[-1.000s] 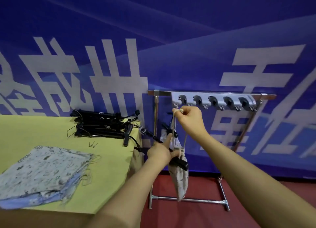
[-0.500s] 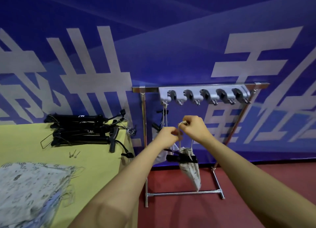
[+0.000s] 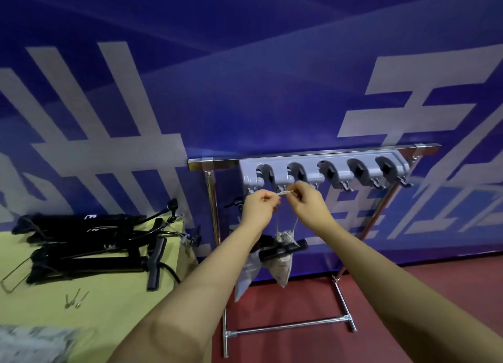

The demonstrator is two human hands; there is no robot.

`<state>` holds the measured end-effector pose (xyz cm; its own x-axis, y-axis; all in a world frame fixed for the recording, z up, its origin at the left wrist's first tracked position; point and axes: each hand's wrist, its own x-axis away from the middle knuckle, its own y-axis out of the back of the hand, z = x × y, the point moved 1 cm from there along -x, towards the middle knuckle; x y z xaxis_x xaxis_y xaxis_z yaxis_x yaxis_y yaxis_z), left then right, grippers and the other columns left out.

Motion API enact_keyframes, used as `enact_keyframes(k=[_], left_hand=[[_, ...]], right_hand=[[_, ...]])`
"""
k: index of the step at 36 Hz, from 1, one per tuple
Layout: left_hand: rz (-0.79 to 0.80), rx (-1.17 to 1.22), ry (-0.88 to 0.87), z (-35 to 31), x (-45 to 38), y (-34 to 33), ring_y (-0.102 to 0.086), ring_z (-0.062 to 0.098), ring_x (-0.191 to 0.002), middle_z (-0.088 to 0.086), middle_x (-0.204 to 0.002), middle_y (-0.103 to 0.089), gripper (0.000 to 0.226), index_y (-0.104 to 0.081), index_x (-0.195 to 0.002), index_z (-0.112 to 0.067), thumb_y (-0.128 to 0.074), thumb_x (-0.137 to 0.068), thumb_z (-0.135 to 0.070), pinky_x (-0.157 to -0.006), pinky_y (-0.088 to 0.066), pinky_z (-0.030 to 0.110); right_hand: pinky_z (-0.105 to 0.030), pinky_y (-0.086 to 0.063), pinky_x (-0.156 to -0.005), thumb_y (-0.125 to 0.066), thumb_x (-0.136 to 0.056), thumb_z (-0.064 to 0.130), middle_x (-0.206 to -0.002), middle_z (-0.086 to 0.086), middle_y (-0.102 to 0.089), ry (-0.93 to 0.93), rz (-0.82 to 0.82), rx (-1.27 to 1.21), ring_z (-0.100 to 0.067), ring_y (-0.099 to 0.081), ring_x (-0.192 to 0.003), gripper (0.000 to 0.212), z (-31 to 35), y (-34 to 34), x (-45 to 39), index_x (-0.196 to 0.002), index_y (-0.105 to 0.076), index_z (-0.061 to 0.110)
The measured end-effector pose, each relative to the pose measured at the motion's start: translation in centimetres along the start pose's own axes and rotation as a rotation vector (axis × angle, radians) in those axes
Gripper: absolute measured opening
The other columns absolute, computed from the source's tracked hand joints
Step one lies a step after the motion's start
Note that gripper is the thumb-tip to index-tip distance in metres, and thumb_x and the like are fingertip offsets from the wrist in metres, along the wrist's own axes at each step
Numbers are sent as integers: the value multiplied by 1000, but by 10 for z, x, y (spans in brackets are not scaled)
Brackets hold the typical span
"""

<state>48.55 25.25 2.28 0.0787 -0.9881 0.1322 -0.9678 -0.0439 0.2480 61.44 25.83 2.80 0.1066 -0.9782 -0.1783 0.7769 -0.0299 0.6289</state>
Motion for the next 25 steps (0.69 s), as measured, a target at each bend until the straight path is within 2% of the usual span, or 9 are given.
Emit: enact_keyframes(k=[2, 4, 7, 9, 12, 15, 19, 22, 25], left_hand=[[-46, -36, -13, 0, -12, -4, -63, 25, -78, 8, -76, -65, 18, -64, -74, -14, -58, -90, -9, -81, -55, 38], [-75, -68, -5, 1, -20, -8, -66, 30, -85, 10, -79, -67, 18, -65, -73, -14, -58, -89, -10, -84, -54, 43], [-111, -156, 7, 5, -27, -14, -66, 30, -86, 12, -84, -70, 15, -70, -83, -10, -57, -90, -13, -79, -54, 39], [-123, -235, 17, 9, -25, -16, -65, 28, -85, 10, -84, -71, 16, -69, -83, -16, -56, -91, -17, -72, -52, 36], [-141, -305, 34, 17, -24, -20, -64, 26, -85, 7, -86, -72, 20, -66, -78, -23, -53, -91, -15, -68, -49, 32], [-143, -294, 37, 19, -26, -23, -64, 26, -86, 8, -88, -72, 19, -70, -84, -19, -53, -91, -14, -71, -50, 32], [-85, -296, 26, 17, -23, -25, -64, 31, -91, 15, -90, -70, 20, -70, -96, -5, -50, -91, -8, -74, -48, 33], [-71, -314, 25, 14, -17, -24, -62, 30, -98, 13, -109, -68, 31, -65, -112, -9, -44, -90, -5, -79, -48, 30], [-54, -315, 17, 12, -7, -21, -63, 30, -96, 14, -106, -68, 28, -63, -111, -10, -44, -90, -7, -79, -51, 32]], right_hand=[[-10, -36, -55, -48, -97, 10, -71, 1, -46, 3, -36, 6, -7, -42, -61, 10, -3, -3, -8, -94, -55, 3], [-8, -36, -56, -48, -97, 10, -78, -2, -49, -3, -71, 27, -10, -44, -64, 12, -7, -7, -13, -97, -56, 1], [-11, -33, -53, -46, -98, 10, -83, -3, -48, -49, -63, 58, -13, -42, -65, 13, -19, -15, -19, -96, -56, 1], [-15, -29, -52, -46, -98, 11, -82, -3, -48, -66, -36, 77, -8, -41, -62, 14, -27, -19, -19, -95, -56, 2], [-25, -30, -51, -46, -99, 14, -73, 1, -47, -92, 3, 87, -11, -42, -59, 14, -34, -21, -19, -88, -52, 8], [-35, -33, -54, -46, -99, 16, -64, 3, -45, -125, 36, 89, -16, -41, -55, 16, -36, -22, -20, -84, -48, 10], [-38, -39, -58, -44, -99, 20, -66, -3, -50, -179, 93, 148, -25, -47, -62, 19, -32, -20, -18, -85, -50, 9], [-35, -35, -56, -43, -98, 22, -73, -11, -55, -258, 155, 195, -27, -46, -62, 24, -32, -19, -12, -86, -54, 4], [-34, -35, -57, -44, -96, 21, -74, -16, -56, -283, 188, 204, -27, -43, -62, 27, -31, -16, -1, -87, -57, -1]])
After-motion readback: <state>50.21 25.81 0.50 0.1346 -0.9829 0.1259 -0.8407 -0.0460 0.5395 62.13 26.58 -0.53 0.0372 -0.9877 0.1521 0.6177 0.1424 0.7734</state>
